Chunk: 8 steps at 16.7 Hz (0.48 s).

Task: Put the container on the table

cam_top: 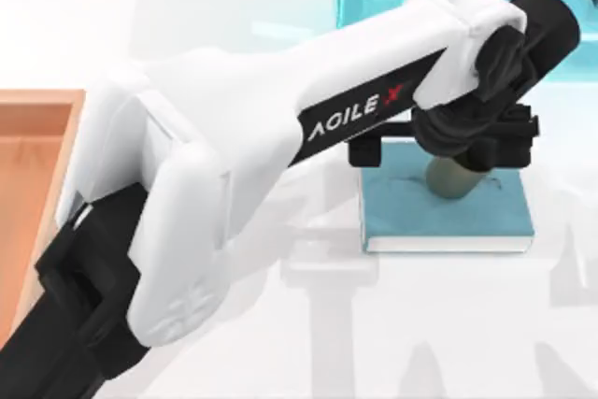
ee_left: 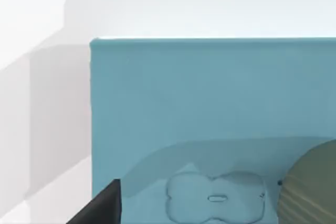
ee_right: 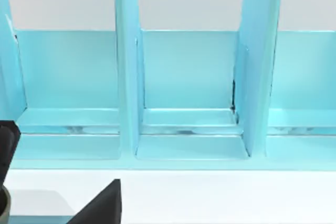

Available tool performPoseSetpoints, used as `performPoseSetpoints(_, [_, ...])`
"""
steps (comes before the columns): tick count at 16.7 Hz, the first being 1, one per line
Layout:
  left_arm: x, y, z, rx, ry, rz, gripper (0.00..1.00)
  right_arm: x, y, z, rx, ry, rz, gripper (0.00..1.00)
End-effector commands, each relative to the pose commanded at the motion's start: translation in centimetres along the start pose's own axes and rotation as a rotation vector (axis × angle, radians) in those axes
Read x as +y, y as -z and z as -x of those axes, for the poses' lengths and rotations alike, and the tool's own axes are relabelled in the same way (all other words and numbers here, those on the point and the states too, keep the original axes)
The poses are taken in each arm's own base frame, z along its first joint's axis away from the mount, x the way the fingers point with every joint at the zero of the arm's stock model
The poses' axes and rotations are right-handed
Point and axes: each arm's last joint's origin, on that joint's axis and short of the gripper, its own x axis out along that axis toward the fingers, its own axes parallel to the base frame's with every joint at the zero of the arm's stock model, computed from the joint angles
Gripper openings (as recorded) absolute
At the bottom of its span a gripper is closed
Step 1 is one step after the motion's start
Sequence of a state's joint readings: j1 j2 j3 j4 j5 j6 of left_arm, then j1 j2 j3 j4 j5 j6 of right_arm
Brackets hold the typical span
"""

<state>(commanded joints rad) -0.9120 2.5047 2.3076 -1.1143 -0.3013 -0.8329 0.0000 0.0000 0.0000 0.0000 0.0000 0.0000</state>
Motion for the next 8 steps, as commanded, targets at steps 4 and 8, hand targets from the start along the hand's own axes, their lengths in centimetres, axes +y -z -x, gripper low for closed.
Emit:
performPoseSetpoints(4, [0.04, 0.04, -0.3, 0.001, -0.001, 0.0, 1.0, 0.0, 0.0, 0.0, 0.0, 0.0, 0.0, 1.0])
performPoseSetpoints(8, [0.04, 0.04, -0.3, 0.001, -0.001, 0.0, 0.7, 0.0, 0.0, 0.0, 0.0, 0.0, 0.0, 1.0])
